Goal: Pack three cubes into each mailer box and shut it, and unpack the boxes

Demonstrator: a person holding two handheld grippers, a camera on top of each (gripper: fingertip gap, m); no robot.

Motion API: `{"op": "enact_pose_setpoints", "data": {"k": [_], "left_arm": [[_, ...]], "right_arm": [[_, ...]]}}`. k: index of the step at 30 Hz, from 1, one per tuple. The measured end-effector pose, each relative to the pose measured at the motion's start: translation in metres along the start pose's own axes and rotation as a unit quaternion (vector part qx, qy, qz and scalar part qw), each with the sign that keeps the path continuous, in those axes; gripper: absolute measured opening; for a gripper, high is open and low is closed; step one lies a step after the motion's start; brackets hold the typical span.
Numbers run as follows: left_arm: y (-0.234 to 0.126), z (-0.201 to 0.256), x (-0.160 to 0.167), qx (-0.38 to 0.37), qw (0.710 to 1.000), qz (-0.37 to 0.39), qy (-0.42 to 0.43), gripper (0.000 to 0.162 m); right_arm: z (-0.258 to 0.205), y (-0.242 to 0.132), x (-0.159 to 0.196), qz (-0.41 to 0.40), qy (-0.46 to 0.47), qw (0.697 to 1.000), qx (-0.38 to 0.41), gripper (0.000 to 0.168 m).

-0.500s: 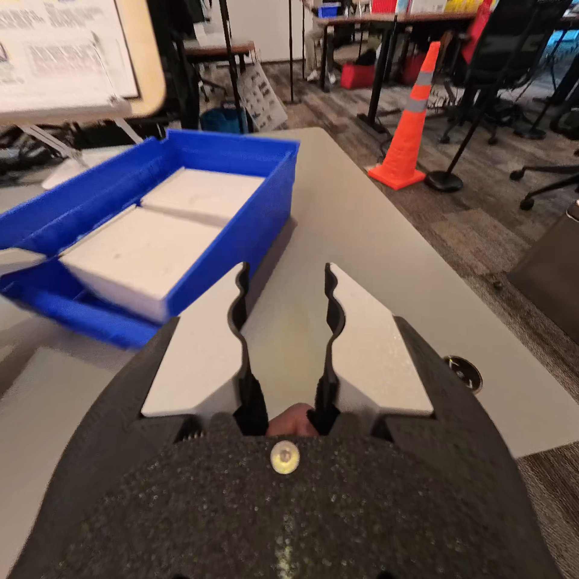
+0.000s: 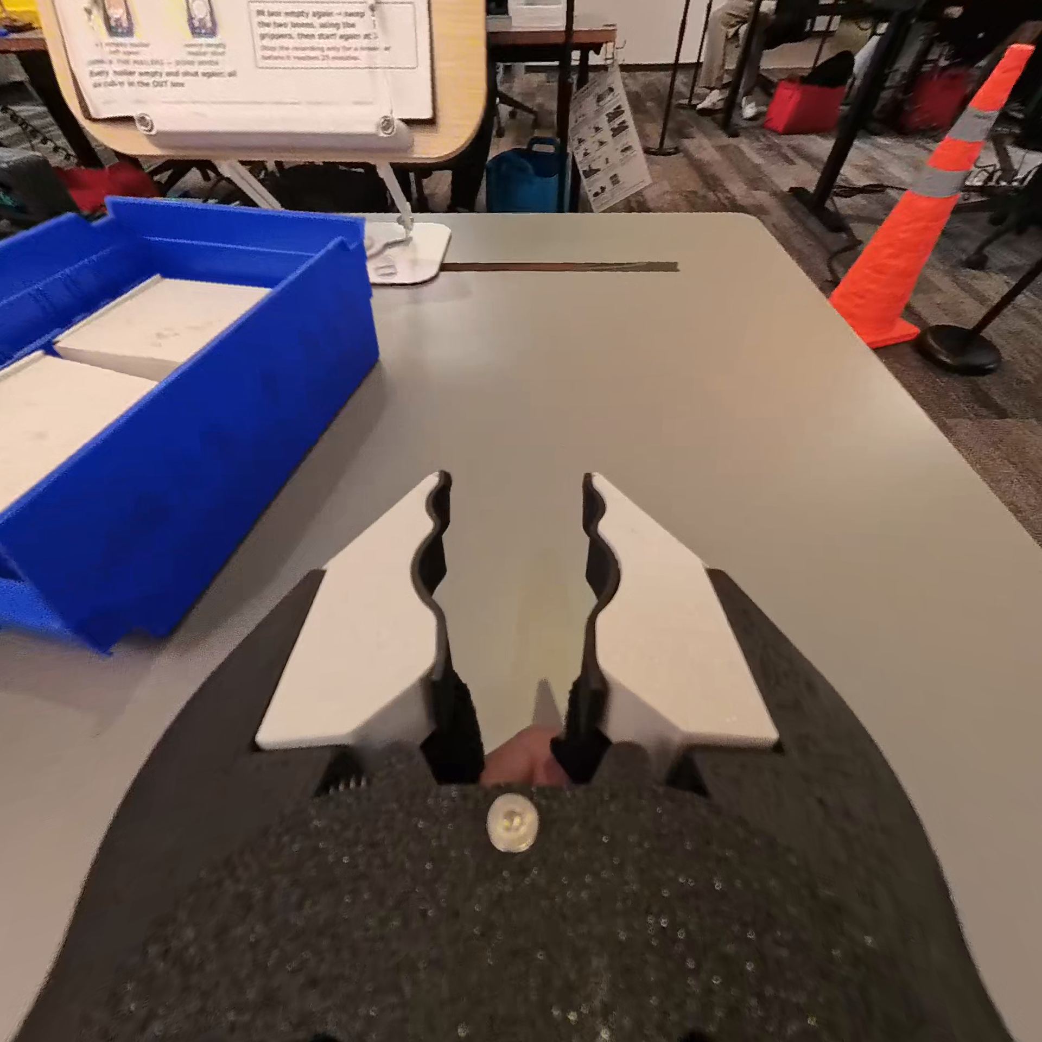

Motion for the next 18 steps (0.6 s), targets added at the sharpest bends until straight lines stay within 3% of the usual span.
{"op": "enact_pose_setpoints", "data": {"k": [2, 4, 5, 8, 11, 15, 18], "left_arm": [[-0.003, -0.004, 0.0, 0.0, 1.0, -0.007, 0.01, 0.001], [-0.022, -0.007, -0.01, -0.002, 1.0, 0.008, -0.003, 0.042], [-0.042, -0.009, -0.02, 0.002, 0.998, 0.058, -0.016, 0.05], [-0.117, -0.024, -0.042, -0.004, 0.981, 0.193, 0.004, 0.041], [-0.16, -0.098, -0.036, -0.129, 0.961, 0.246, 0.014, 0.039], [-0.132, -0.212, 0.017, -0.094, 0.994, 0.055, -0.032, 0.056], [-0.107, -0.259, 0.044, -0.08, 0.992, 0.016, -0.1, 0.067]], "right_arm": [[-0.002, 0.0, 0.0, -0.002, 0.0, 1.0, -0.007, 0.047], [-0.001, 0.0, 0.001, -0.006, 0.004, 1.0, -0.012, 0.047], [-0.001, -0.001, 0.002, -0.007, 0.005, 1.0, -0.014, 0.047], [0.001, -0.003, 0.005, -0.014, 0.002, 1.0, -0.016, 0.047], [-0.001, -0.008, 0.009, -0.021, 0.005, 0.999, -0.033, 0.047], [-0.028, -0.022, 0.016, -0.057, -0.005, 0.993, -0.107, 0.05], [-0.076, -0.04, 0.016, -0.065, 0.008, 0.978, -0.199, 0.053]]}}
Point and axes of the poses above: each gripper's, where its closed fingertips meet, y out along the fingers, x out of its underside, z = x × y across the jaws, the point moved 9 cm from there along -y, back along the fingers, and after that the axes turned 1 degree about y, right-handed, at the moved point
